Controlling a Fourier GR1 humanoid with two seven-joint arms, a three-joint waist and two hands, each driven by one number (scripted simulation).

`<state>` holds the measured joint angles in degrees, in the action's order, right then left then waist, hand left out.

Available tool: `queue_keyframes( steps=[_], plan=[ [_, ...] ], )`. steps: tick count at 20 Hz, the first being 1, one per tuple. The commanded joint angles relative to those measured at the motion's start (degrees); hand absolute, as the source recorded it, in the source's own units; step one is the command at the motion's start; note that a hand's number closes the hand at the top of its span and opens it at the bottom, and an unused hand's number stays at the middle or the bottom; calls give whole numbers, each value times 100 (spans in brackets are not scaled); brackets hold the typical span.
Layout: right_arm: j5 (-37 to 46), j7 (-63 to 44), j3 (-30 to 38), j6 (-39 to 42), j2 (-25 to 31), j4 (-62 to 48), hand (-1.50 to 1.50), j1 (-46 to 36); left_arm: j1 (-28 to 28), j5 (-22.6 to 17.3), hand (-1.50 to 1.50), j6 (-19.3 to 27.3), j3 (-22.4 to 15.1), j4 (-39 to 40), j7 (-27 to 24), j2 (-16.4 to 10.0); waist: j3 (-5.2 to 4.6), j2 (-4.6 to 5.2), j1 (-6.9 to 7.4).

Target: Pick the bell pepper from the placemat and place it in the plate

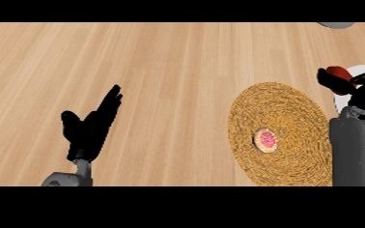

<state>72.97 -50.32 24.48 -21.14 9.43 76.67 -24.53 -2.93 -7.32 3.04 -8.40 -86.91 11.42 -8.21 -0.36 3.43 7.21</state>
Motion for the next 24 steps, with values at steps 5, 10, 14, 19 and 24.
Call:
queue_keyframes(
  steps=[5,10,14,19,24],
  plan=[
    [1993,-1971,673,-818,516,-667,150,-1417,-32,80,0,-83,-269,202,162,109,10,43,258],
    [3056,-2515,1102,-1198,486,-902,150,-1880,-42,50,0,-99,-231,280,202,101,30,10,207],
    [3797,-2650,1380,-1724,349,-977,150,-1970,-81,21,0,-39,-162,414,208,161,42,-10,30],
    [4771,-2980,1886,-1797,245,-1177,150,-1993,69,27,0,-25,-205,254,316,153,49,-101,-115],
    [5408,-3104,2380,-2263,130,-1161,150,-1718,251,32,0,58,-71,444,51,191,49,-136,-311]
  ],
)
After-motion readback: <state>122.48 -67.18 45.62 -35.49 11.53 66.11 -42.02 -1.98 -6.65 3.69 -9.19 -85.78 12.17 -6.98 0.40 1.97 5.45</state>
